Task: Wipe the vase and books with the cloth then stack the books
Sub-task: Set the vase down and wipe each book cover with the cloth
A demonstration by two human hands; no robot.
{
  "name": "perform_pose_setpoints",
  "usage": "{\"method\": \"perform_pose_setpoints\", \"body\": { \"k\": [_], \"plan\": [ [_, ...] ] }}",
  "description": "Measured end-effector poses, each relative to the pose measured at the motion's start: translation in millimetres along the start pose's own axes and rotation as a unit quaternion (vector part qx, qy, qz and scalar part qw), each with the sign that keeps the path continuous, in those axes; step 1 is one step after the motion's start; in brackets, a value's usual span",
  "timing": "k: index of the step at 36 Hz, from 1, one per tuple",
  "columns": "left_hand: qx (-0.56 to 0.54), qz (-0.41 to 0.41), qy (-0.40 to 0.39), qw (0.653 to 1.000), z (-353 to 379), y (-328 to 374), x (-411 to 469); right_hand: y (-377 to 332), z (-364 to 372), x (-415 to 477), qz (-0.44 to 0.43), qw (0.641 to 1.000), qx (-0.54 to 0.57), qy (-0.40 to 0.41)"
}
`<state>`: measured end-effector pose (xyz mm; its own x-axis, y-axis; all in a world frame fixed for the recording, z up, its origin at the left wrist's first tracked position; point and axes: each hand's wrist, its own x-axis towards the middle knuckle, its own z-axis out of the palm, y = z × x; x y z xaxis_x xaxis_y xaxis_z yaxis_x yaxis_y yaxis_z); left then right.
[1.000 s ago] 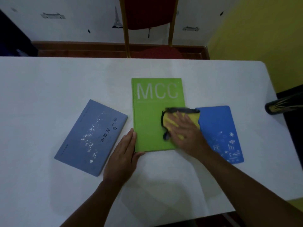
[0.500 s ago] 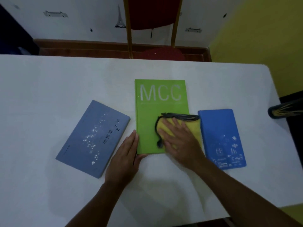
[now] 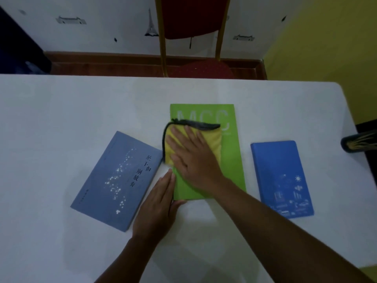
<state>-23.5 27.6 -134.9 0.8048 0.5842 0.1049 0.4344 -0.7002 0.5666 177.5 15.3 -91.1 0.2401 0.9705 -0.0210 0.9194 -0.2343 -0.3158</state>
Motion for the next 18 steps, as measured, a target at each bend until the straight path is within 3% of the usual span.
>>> {"method": "perform_pose_setpoints", "body": {
  "k": [6,12,15,18],
  "plan": [
    [0.005,0.011,-0.003,1.0,0,-1,1,47,-10,-56,0.046,0.999,-0.005,0.016],
    [0.002,0.01,-0.022,1.0,0,-1,1,85,-32,13,0.195,0.98,-0.013,0.017],
    [-0.004,0.007,-0.022,1.0,-1,0,1,68,-30,53,0.193,0.981,-0.02,0.006],
    [-0.007,0.004,-0.023,1.0,-1,0,2,34,-18,61,0.129,0.991,-0.021,-0.007]
  ]
}}
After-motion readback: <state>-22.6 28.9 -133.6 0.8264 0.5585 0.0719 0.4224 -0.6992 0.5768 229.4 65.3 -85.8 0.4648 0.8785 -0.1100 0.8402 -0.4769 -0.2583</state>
